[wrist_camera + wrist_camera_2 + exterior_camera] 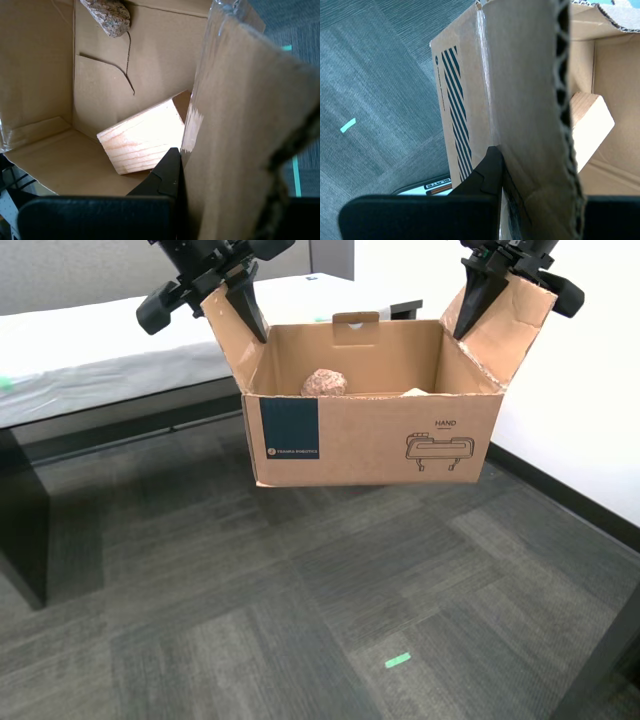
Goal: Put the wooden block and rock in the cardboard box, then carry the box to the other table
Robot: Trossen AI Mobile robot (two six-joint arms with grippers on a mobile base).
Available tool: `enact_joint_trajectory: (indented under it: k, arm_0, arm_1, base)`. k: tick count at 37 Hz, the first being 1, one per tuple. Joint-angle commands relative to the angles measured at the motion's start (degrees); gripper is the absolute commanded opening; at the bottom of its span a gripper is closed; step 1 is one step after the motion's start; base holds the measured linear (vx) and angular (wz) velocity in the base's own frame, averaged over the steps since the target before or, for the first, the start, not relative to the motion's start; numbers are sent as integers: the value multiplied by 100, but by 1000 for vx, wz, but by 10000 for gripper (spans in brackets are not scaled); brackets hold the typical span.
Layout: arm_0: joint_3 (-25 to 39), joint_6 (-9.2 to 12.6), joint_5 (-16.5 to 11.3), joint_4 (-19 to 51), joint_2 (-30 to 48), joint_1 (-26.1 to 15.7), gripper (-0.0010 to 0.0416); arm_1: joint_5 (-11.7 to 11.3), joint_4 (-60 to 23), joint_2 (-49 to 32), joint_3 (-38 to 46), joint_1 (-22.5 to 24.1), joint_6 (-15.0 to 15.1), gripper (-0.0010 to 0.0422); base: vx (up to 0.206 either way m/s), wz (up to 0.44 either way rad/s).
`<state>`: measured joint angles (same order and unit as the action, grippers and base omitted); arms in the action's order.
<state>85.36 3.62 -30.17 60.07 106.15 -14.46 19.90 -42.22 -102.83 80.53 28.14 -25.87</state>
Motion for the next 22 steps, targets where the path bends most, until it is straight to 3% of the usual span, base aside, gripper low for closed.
enact_joint_trajectory:
  k: [1, 11, 22]
  arm_0:
    - [7, -31, -197, 146, -4, -15, -1]
    - [7, -90, -127, 219, -4, -22, -1]
    - [7, -72, -127, 343, -4, -31, -1]
  arm_1:
    - [129, 90, 11, 11, 15, -4, -1]
    - [133, 101, 9, 2, 13, 136, -1]
    - [133, 94, 9, 2, 15, 271, -1]
  base:
    - [153, -66]
    - [157, -49]
    - [162, 68]
